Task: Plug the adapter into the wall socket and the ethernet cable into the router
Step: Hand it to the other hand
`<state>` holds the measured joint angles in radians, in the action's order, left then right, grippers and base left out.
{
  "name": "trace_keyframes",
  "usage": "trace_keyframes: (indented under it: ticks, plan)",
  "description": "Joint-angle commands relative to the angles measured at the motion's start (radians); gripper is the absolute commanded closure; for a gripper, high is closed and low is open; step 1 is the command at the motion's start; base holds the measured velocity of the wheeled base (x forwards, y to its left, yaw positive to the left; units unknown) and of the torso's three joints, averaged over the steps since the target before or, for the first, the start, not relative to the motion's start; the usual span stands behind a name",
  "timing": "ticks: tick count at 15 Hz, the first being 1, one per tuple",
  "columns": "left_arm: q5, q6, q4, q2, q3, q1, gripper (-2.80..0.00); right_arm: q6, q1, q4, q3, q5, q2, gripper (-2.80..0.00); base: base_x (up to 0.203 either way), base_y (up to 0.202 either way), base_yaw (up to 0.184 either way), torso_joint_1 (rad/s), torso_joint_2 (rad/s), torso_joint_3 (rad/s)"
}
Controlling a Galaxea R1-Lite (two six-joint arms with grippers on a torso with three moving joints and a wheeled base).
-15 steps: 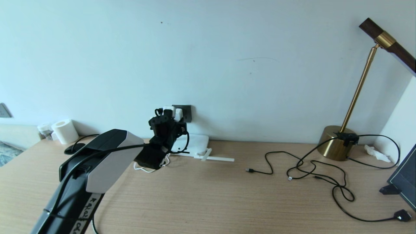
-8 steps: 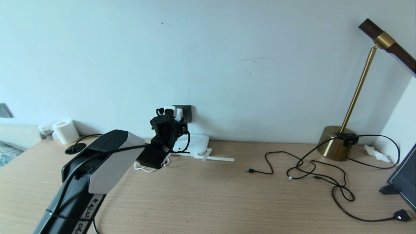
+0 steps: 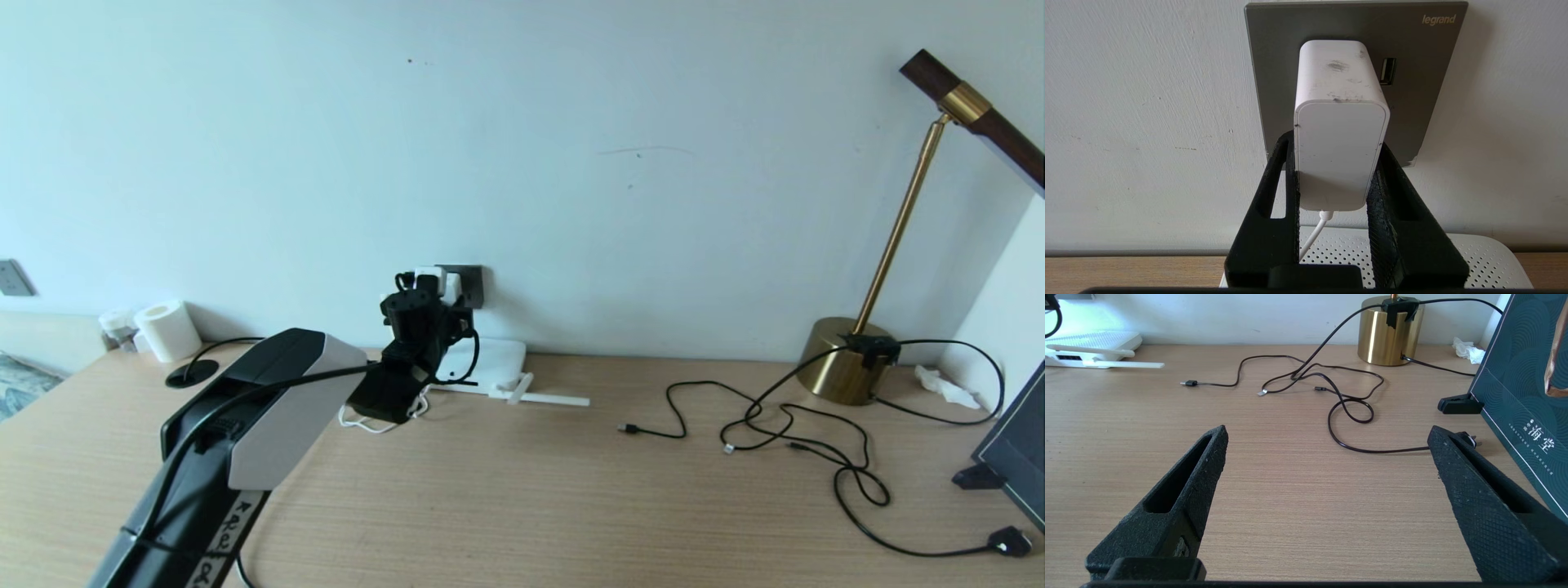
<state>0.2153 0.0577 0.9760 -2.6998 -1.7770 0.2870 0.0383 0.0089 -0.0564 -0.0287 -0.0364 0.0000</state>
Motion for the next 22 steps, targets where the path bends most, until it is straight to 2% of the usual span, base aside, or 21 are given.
trace_keyframes:
  ticks: [1,9,22]
  plan:
    - [0.001,0.001,0.004,-0.006,-0.003,0.000,0.00,0.000,0.000,0.000,0.000,0.001,0.000,-2.80,0.000,0.000,0.000,0.000,0.00,0.000]
    - [0.021,0.001,0.004,-0.015,-0.006,0.009,0.00,0.000,0.000,0.000,0.000,0.000,0.000,-2.80,0.000,0.000,0.000,0.000,0.00,0.000]
    - [0.007,0.001,0.007,-0.015,-0.005,-0.005,0.00,0.000,0.000,0.000,0.000,0.000,0.000,-2.80,0.000,0.000,0.000,0.000,0.00,0.000]
